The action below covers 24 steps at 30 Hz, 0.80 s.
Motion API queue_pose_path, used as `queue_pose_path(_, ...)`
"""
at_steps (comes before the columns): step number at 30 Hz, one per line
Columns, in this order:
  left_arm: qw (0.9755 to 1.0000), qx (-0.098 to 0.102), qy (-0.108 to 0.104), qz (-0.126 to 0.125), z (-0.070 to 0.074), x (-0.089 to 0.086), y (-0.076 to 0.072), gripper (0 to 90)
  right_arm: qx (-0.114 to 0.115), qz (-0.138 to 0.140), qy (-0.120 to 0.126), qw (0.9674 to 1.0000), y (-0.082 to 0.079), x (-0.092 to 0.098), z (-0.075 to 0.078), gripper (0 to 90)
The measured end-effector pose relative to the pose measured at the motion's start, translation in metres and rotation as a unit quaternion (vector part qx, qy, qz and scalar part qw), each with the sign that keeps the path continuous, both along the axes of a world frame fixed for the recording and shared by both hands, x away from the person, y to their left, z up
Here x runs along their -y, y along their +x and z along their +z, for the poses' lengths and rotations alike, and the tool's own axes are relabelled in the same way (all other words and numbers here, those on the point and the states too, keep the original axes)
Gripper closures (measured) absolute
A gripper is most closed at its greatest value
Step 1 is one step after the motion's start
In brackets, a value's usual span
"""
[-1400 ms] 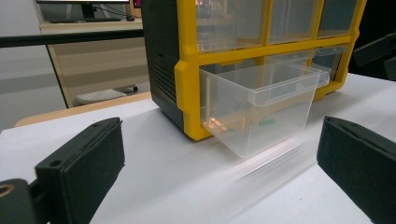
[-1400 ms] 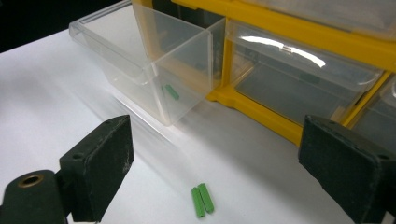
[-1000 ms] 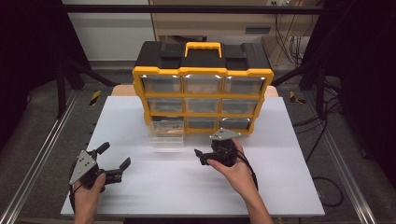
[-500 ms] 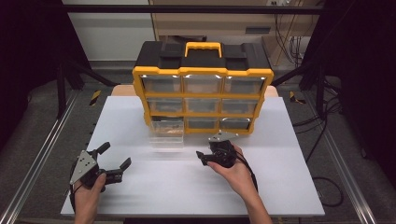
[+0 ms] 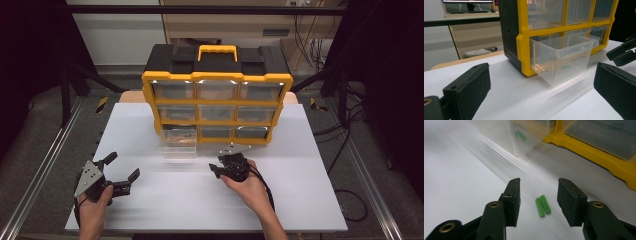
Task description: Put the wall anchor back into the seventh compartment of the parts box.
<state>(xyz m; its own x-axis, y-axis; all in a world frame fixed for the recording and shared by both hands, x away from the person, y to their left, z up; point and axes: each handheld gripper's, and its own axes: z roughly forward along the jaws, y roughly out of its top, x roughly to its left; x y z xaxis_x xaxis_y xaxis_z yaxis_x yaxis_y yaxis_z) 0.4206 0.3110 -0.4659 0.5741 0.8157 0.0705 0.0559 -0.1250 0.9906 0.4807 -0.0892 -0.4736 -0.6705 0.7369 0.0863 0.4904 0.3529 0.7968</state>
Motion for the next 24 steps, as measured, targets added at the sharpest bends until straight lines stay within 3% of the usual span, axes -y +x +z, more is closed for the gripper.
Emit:
queue_pose_path(14, 1.0, -0.001, 0.003, 0.0, 0.0, 0.0, 0.0, 0.7, -0.003, -0.001, -0.006, 1.0, 0.001, 0.0, -0.001, 66.8)
queue_pose_path(24, 1.0, -0.002, 0.005, 0.0, -0.001, 0.001, 0.0, 0.8, -0.009, -0.002, -0.044, 0.999, 0.007, -0.002, -0.011, 73.9)
